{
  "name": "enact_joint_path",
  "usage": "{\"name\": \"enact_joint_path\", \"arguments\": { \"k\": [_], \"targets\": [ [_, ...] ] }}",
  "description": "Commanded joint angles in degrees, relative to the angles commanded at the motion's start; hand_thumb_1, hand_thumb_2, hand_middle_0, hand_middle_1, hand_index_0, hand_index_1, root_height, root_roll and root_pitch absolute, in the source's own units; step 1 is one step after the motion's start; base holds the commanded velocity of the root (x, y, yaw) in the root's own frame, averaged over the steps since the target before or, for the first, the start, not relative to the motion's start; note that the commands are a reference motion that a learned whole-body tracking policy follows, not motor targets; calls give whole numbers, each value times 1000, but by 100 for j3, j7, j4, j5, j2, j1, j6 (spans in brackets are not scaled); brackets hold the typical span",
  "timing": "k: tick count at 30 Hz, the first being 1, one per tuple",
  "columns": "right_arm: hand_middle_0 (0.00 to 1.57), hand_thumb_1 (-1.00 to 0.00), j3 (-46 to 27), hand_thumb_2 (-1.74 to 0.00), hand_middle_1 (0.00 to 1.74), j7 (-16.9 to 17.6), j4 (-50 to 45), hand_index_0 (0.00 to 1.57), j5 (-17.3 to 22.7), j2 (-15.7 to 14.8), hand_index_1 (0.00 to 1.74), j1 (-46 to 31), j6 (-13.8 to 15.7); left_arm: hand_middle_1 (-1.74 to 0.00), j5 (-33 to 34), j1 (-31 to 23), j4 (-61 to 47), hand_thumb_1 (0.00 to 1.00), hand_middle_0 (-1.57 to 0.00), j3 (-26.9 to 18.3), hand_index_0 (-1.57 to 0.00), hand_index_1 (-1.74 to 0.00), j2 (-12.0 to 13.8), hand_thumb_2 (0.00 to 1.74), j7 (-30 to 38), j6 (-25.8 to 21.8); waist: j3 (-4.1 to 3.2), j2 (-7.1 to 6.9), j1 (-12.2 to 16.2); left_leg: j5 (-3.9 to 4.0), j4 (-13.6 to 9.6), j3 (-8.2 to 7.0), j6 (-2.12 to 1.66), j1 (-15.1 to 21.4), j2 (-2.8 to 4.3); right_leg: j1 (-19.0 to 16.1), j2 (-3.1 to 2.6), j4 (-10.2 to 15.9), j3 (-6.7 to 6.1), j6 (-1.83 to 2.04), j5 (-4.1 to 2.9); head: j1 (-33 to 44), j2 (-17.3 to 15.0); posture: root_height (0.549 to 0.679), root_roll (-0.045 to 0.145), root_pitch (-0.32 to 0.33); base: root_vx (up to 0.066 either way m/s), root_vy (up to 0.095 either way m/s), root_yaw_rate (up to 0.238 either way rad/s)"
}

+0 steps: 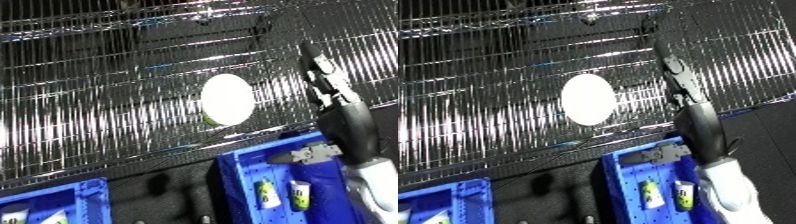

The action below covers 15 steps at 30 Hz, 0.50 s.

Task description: Pick up the object and place it into the box

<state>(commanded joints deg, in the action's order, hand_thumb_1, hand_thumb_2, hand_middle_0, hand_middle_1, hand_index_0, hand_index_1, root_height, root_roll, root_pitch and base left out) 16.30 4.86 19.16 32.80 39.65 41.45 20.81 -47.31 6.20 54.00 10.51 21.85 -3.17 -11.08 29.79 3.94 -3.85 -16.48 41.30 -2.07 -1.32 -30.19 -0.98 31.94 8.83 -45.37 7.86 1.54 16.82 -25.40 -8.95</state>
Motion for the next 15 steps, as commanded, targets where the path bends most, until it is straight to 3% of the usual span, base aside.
{"name": "enact_joint_path", "arguments": {
  "k": [15],
  "targets": [
    [0, 0, 660, 0, 0, -315, 1596, 0, 150, 137, 0, 1013, -170, 0, -72, 9, -298, 0, 0, 323, 0, 0, 47, 0, 71, 75, 0, 240, -182, -2, 108, -10, 36, -341, -99, 391, 59, -180, 3, -43, 10, -406, 224, 628, 78, 107, 11, 17, 40]
  ]
}}
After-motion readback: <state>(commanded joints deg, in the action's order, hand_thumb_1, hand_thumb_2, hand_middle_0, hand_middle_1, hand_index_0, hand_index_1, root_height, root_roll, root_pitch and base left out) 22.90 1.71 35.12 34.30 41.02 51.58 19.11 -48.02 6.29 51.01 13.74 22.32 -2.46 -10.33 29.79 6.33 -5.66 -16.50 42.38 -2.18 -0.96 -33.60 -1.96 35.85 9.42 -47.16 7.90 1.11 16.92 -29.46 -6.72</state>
